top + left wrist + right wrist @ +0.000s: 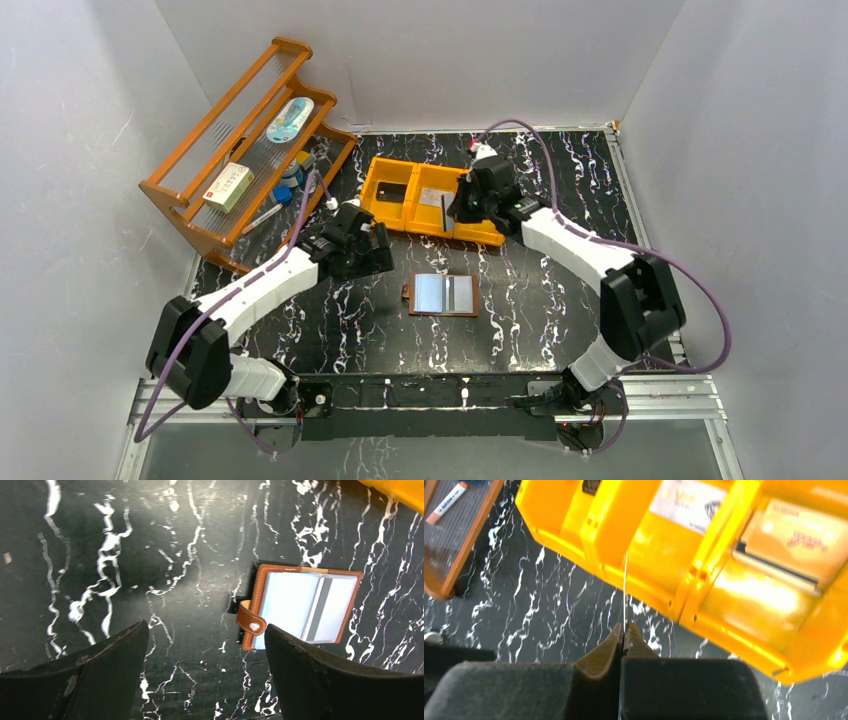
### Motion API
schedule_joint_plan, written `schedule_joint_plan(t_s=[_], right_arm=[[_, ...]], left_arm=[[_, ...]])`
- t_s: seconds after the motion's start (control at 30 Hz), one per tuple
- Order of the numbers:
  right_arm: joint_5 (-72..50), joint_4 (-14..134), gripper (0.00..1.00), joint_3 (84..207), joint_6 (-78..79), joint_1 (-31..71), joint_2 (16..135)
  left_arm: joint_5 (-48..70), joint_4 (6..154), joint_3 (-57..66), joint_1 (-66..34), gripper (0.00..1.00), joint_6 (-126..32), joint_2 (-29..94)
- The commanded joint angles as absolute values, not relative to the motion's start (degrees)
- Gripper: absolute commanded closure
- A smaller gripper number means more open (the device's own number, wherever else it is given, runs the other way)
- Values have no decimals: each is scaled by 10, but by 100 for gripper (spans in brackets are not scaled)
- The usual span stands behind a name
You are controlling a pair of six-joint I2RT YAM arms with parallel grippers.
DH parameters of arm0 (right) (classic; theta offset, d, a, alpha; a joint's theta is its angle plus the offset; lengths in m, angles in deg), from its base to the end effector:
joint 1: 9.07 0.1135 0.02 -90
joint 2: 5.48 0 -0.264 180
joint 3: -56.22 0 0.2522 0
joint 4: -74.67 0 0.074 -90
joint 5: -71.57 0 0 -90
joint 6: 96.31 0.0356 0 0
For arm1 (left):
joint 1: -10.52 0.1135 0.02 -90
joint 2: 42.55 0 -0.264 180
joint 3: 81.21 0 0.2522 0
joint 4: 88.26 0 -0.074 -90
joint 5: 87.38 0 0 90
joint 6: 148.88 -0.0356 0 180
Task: Take the credit cards out of the card holder
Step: Remove the credit card from the card holder, then move the storage box to the center of the board.
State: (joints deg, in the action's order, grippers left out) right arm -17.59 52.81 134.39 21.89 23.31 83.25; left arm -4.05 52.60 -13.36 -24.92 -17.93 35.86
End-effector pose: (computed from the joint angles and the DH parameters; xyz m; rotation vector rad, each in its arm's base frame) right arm 0.2992 0.1903 0.2725 -0.0893 2.2023 0.6249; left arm 0.2351 -0.1622 0.2425 -0.1724 2.4774 -0.4496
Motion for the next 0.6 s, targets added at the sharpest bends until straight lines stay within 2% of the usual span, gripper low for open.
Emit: schedule_joint_plan(t_s=[0.0, 0.33, 0.57], right_arm=[[-247, 562, 100, 1438, 128, 254, 892], [-287, 561, 100, 1550, 134, 259, 1045], [-273, 525, 100, 1573, 101, 267, 1079]], left_arm=[[-85, 496, -161, -226, 14, -142, 296], [-100, 498, -207, -219, 9, -111, 222], [-95, 498, -204, -219, 9, -111, 226]])
